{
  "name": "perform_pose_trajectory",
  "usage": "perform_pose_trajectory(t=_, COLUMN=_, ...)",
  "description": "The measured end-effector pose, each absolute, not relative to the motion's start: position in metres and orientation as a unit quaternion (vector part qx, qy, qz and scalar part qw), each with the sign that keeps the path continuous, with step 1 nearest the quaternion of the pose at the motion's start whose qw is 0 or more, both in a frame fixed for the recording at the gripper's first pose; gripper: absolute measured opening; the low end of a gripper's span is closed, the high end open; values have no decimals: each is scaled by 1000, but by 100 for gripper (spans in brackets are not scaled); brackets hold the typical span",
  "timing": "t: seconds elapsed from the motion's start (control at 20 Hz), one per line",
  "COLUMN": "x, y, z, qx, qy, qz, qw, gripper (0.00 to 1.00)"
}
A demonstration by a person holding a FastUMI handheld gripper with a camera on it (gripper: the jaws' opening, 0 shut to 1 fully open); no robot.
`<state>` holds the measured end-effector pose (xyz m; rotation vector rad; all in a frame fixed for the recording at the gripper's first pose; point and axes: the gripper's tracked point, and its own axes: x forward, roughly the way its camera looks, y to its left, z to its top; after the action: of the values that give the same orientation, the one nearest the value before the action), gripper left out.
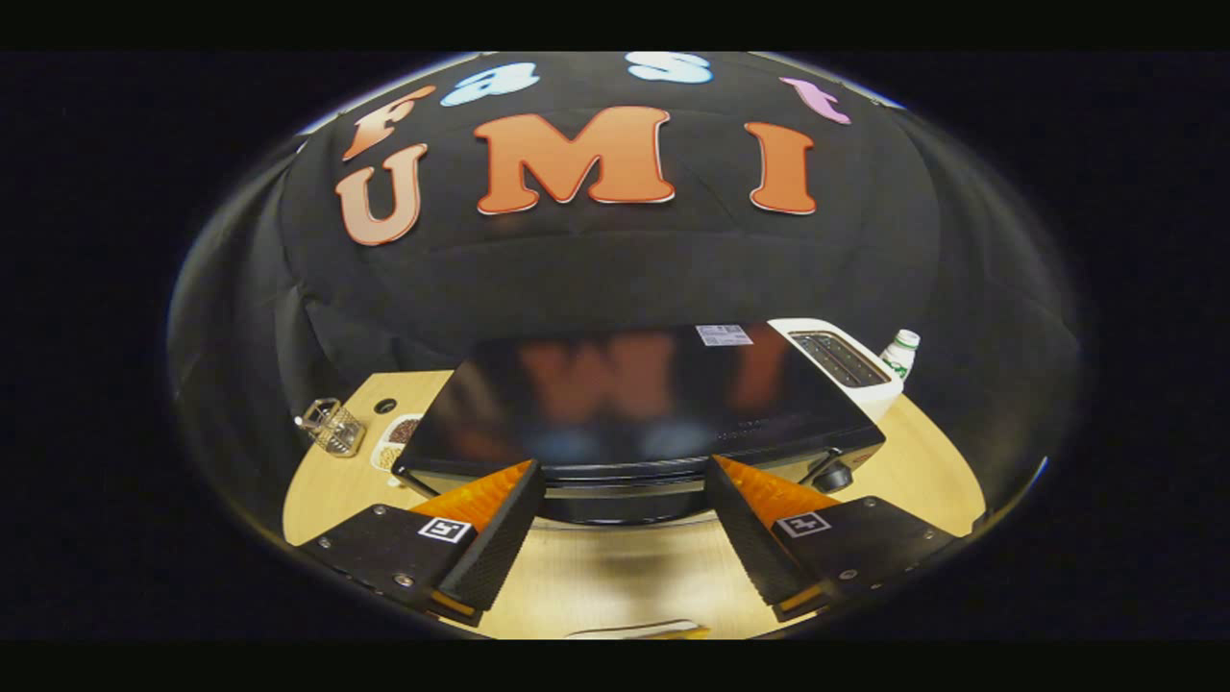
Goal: Open the toaster oven, put the food inside, and close the toaster oven door.
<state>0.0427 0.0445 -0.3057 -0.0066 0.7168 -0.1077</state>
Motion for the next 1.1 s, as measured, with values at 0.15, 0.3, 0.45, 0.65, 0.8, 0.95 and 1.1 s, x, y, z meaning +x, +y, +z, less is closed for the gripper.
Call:
perform_pose_trajectory(t=0.15, x=35, y=46, z=-301, qx=1, qy=343, qz=-41, qw=938, gripper=95)
perform_pose_trajectory(t=0.3, x=21, y=41, z=-302, qx=8, qy=351, qz=-45, qw=935, gripper=80)
perform_pose_trajectory(t=0.45, x=-8, y=42, z=-304, qx=1, qy=363, qz=-44, qw=931, gripper=75)
perform_pose_trajectory(t=0.65, x=-48, y=43, z=-317, qx=0, qy=397, qz=-45, qw=917, gripper=75)
perform_pose_trajectory(t=0.8, x=-74, y=43, z=-328, qx=-1, qy=423, qz=-44, qw=905, gripper=74)
perform_pose_trajectory(t=0.95, x=-108, y=46, z=-360, qx=2, qy=490, qz=-42, qw=871, gripper=74)
perform_pose_trajectory(t=1.1, x=-134, y=49, z=-393, qx=35, qy=545, qz=-39, qw=837, gripper=74)
